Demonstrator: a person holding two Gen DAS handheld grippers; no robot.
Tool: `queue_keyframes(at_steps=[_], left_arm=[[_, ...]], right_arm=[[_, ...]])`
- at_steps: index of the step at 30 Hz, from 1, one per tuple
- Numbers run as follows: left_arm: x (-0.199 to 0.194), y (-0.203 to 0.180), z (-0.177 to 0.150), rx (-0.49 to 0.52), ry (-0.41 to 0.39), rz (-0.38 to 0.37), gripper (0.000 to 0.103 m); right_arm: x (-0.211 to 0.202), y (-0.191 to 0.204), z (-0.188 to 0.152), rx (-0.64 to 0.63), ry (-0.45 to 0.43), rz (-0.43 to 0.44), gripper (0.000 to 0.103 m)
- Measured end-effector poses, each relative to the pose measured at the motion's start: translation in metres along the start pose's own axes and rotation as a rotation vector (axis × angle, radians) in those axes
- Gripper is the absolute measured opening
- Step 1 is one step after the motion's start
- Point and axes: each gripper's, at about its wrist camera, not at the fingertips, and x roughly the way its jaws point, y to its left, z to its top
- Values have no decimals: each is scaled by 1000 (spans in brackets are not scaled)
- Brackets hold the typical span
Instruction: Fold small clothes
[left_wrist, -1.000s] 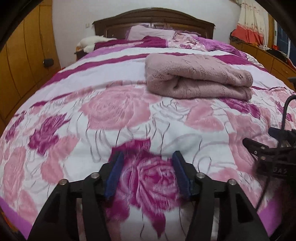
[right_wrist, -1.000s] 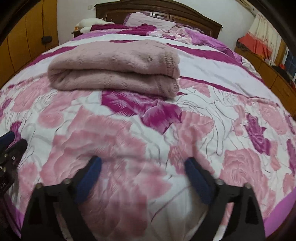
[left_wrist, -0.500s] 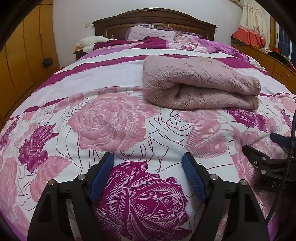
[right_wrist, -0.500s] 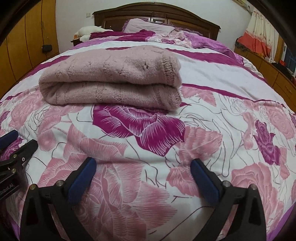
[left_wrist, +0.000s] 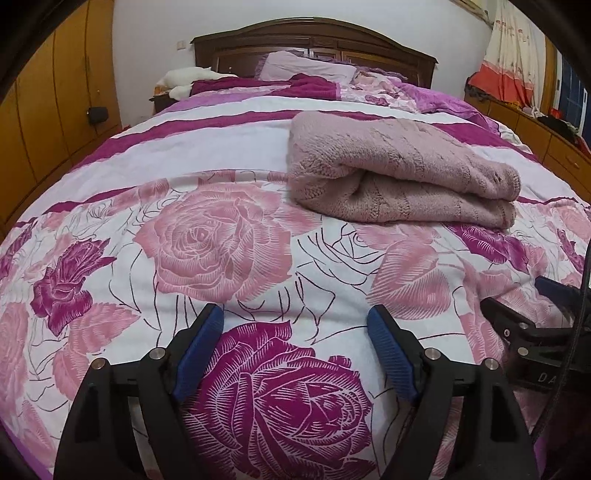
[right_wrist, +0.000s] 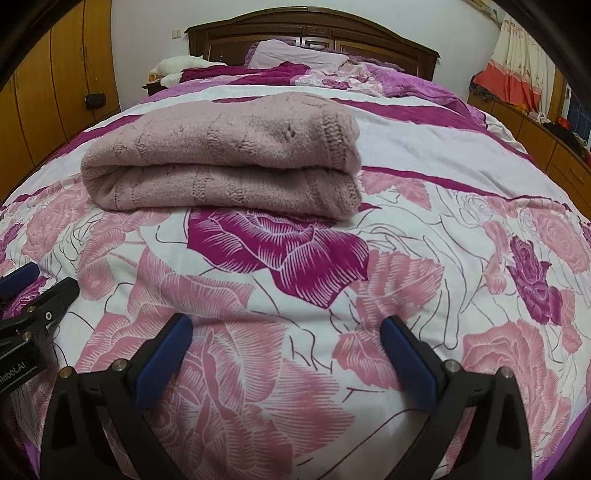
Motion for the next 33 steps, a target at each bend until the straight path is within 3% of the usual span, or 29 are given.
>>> queue_keyframes(at_steps=[33], left_arm=[[0, 2, 0, 7, 0, 10, 61]], right_arm=[[-1, 1, -1, 4, -5, 4, 102]])
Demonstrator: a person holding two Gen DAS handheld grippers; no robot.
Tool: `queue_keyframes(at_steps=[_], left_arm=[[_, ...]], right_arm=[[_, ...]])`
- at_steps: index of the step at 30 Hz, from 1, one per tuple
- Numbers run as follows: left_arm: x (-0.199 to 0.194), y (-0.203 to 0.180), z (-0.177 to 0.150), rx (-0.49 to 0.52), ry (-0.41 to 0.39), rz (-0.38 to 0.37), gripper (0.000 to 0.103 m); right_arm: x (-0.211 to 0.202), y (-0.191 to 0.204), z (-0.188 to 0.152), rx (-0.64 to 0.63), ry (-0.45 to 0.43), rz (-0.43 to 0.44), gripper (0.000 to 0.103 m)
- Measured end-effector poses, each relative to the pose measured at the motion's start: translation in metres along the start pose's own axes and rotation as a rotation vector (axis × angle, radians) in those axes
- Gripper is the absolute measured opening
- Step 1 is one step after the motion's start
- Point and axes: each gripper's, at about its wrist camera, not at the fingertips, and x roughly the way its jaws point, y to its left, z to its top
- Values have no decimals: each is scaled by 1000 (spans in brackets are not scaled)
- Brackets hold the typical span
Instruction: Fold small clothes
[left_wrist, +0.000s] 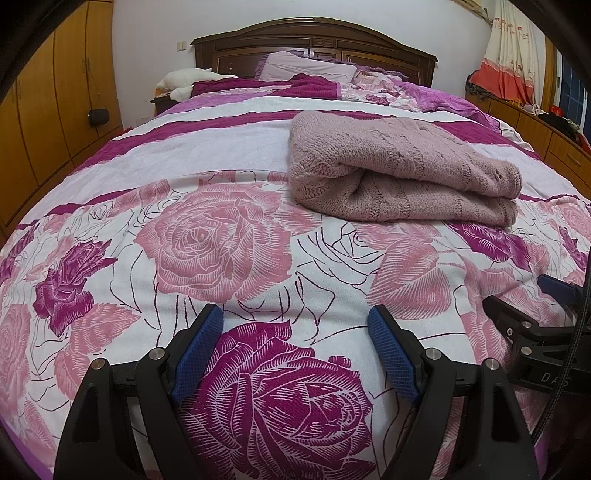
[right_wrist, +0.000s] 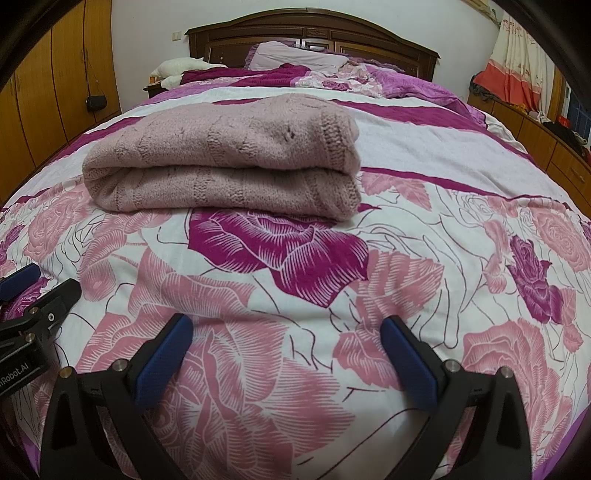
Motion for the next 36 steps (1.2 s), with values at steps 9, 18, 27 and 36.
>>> queue_keyframes(at_steps=[9, 18, 27, 36], left_arm=[[0, 0, 0, 0, 0, 0, 61], [0, 0, 0, 0, 0, 0, 61], [0, 0, 0, -2, 1, -4, 61], [-1, 0, 0, -6, -2, -8, 61]], right_arm=[[0, 0, 0, 0, 0, 0, 102], [0, 0, 0, 0, 0, -1, 102], [-1, 0, 0, 0, -1, -2, 102], [-6, 2, 0, -2, -17, -17, 102]])
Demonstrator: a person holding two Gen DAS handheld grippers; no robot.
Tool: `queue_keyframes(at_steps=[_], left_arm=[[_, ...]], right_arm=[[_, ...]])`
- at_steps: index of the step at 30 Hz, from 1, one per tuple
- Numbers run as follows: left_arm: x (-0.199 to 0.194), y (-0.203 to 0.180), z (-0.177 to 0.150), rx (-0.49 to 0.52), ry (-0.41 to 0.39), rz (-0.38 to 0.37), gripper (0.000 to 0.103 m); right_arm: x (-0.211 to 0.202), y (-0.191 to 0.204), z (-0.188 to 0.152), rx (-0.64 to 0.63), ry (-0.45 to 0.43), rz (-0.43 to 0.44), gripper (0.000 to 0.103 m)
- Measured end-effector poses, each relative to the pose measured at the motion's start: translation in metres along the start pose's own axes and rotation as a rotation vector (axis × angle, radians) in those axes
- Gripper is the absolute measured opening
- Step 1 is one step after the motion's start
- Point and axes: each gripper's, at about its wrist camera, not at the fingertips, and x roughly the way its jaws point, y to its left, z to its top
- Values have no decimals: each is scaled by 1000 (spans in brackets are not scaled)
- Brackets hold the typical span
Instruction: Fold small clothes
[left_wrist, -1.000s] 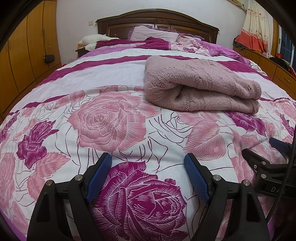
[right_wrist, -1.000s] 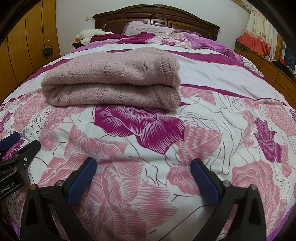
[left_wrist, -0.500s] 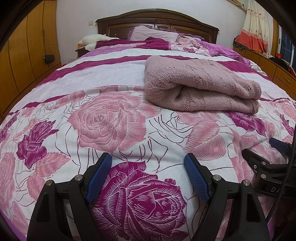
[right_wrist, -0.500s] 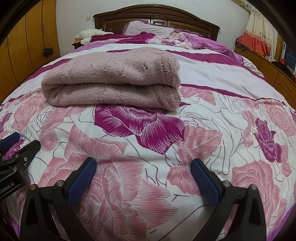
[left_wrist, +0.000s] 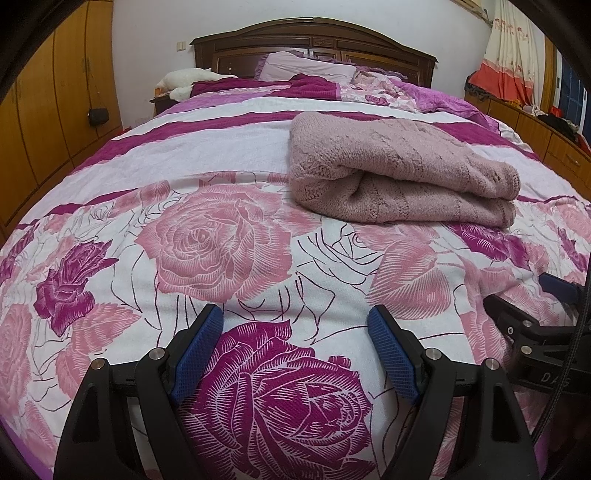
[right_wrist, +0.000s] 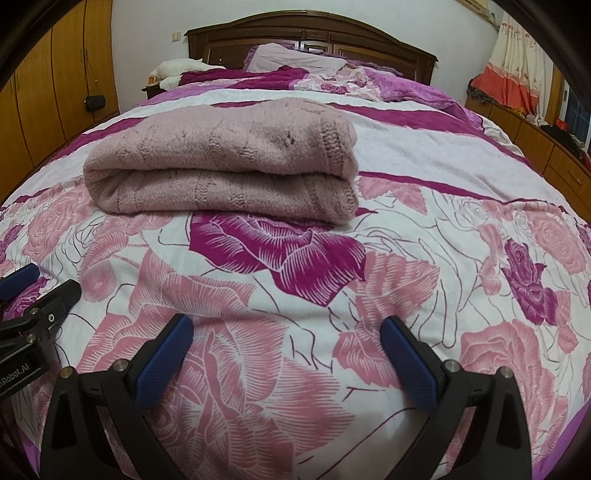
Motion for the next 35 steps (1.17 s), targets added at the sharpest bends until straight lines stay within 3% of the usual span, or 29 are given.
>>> queue_keyframes(at_steps=[30, 35], left_arm=[[-13, 0, 6, -9, -4, 42, 61], [-22, 1, 1, -24, -73, 77, 61]], right_arm=[[-20, 6, 4, -24, -52, -12, 101], [-20, 7, 3, -26, -53, -13, 101]])
